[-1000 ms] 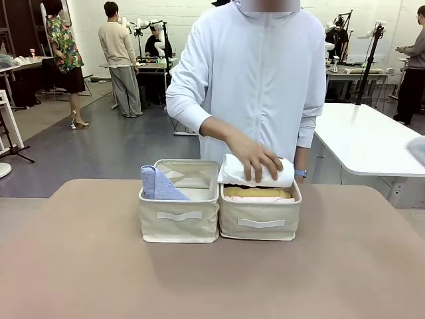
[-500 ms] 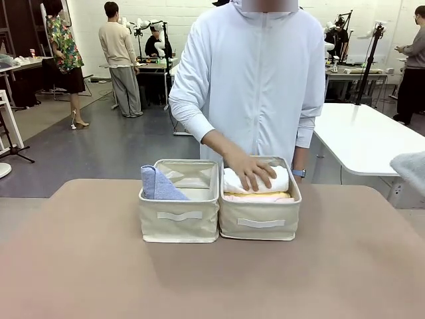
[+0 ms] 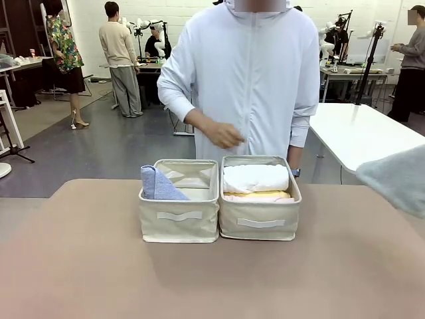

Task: Sort the towels based on their folding style.
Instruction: Pick up another triangle-folded towel from the table and place it in the left Fabric basket.

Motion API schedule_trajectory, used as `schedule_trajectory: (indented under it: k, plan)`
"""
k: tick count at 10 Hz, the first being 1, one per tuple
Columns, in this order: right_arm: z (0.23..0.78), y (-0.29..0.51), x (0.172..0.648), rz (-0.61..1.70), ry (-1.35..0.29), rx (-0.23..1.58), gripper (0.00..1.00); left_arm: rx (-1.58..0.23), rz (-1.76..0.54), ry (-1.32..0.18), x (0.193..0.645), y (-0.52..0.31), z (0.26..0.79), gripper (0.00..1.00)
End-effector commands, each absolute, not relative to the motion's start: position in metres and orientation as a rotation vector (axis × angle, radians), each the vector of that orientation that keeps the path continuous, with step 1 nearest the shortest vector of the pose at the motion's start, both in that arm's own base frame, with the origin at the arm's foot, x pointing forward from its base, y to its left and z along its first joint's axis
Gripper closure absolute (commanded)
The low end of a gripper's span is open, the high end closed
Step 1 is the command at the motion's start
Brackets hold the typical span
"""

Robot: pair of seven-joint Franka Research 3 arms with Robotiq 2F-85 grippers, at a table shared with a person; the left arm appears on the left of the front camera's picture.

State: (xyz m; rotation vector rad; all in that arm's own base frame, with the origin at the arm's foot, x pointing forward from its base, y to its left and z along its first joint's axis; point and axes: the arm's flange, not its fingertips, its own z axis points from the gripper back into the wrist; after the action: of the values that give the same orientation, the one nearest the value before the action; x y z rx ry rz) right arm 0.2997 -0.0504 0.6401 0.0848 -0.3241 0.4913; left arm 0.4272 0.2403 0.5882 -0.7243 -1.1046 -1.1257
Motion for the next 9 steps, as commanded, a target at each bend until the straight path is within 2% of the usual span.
schedule_trajectory:
  k: [1, 3, 4, 5, 9]
  plan:
    - [0.652, -0.019, 0.347, 0.536, -0.228, -0.003, 0.92, -0.724, -1.121, -1.121, 0.426, 0.241, 0.59, 0.0]
    - [0.646, -0.002, 0.366, 0.585, -0.189, -0.038, 0.92, -0.724, -1.121, -1.121, 0.426, 0.241, 0.59, 0.0]
    - [0.642, -0.001, 0.371, 0.498, -0.197, -0.046, 0.92, -0.724, -1.121, -1.121, 0.426, 0.241, 0.59, 0.0]
    - [0.634, 0.008, 0.363, 0.588, -0.206, 0.002, 0.92, -0.724, -1.121, -1.121, 0.426, 0.241, 0.59, 0.0]
    - [0.634, 0.008, 0.363, 0.588, -0.206, 0.002, 0.92, -0.724, -1.121, -1.121, 0.426, 0.241, 0.59, 0.0]
